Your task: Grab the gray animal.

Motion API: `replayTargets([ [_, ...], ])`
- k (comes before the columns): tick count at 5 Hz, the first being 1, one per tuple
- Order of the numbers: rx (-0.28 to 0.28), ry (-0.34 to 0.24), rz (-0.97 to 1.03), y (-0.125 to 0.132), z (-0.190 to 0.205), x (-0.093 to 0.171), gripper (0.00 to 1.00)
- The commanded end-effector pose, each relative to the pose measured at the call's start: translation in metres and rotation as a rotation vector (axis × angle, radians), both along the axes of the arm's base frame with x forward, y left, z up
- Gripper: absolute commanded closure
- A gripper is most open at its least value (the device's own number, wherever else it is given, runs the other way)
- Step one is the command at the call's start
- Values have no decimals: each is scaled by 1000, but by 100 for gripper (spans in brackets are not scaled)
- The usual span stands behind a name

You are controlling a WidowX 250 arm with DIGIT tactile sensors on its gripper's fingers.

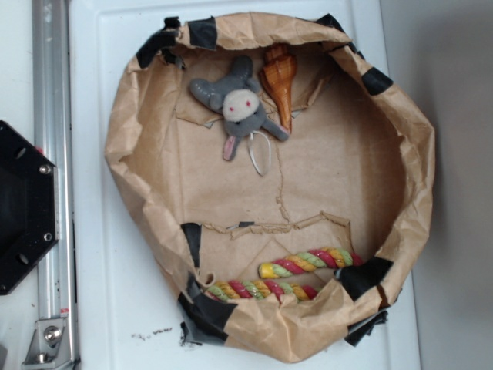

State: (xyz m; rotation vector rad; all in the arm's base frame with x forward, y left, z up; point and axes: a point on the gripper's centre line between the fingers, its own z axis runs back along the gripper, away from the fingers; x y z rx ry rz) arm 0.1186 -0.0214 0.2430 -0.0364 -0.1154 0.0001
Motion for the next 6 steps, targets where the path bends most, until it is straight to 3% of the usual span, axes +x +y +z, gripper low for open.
replayTargets([
  [1,0,0,0,0,0,0,0],
  [2,52,-59,-50,17,-36,50,0],
  [4,149,-178,-277,34,-72,102,0],
  [5,186,-102,-257,59,-111,119,0],
  [6,184,-58,-250,72,-130,127,0],
])
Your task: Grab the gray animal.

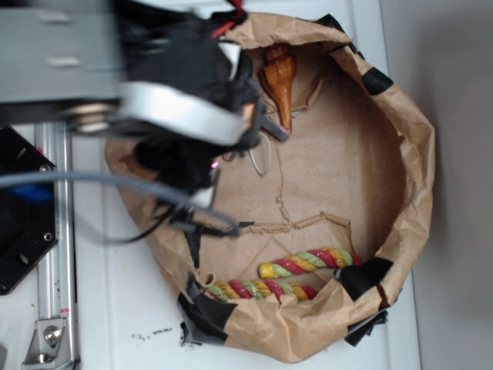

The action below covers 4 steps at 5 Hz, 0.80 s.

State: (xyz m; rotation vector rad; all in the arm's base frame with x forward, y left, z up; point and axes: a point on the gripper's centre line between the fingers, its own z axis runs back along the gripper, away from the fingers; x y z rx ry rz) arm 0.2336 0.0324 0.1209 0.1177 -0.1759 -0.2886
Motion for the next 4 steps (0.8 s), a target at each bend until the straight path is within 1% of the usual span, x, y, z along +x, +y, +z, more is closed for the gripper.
replayTargets([
  [1,42,16,-9,18,-31,18,0],
  [2,102,12,-59,13,-49,7,0],
  [3,114,48,-87,15,-62,-5,0],
  [4,53,91,-15,34,-71,-1,0],
])
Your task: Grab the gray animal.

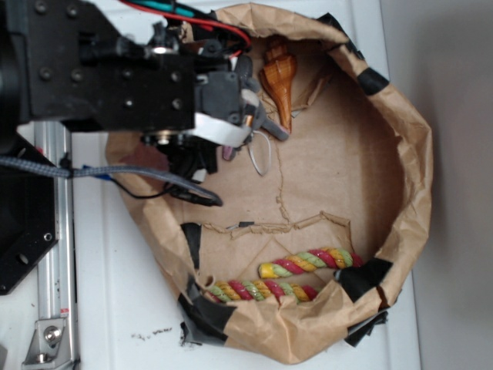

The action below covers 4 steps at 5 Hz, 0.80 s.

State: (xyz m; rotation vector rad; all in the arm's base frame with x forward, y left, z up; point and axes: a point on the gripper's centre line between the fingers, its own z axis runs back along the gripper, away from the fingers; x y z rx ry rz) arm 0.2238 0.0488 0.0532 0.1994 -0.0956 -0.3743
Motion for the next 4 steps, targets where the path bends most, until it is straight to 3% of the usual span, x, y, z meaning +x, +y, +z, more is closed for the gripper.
replayTargets([
  [1,-23,58,50,16,-22,10,0],
  [2,33,15,15,9,-26,16,0],
  [3,77,-20,48,24,-19,34,0],
  [4,95,-19,69,32,-19,41,0],
])
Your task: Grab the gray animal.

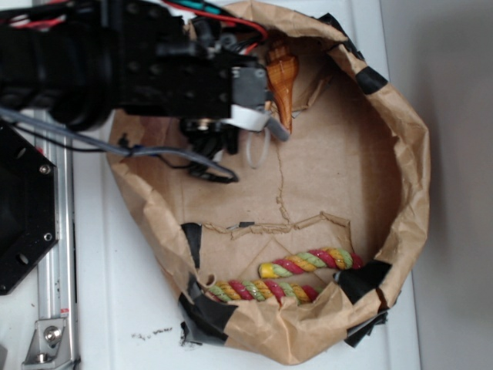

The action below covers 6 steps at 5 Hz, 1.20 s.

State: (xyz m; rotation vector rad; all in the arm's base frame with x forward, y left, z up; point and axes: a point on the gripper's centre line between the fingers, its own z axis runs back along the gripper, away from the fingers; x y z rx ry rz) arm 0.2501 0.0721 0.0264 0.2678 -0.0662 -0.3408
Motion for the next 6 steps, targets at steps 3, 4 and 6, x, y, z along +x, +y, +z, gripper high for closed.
replayTargets([
  [3,-26,-51,96,11,18,14,100],
  [4,-24,-74,101,6,26,12,100],
  [6,-199,-97,230,-33,81,26,100],
])
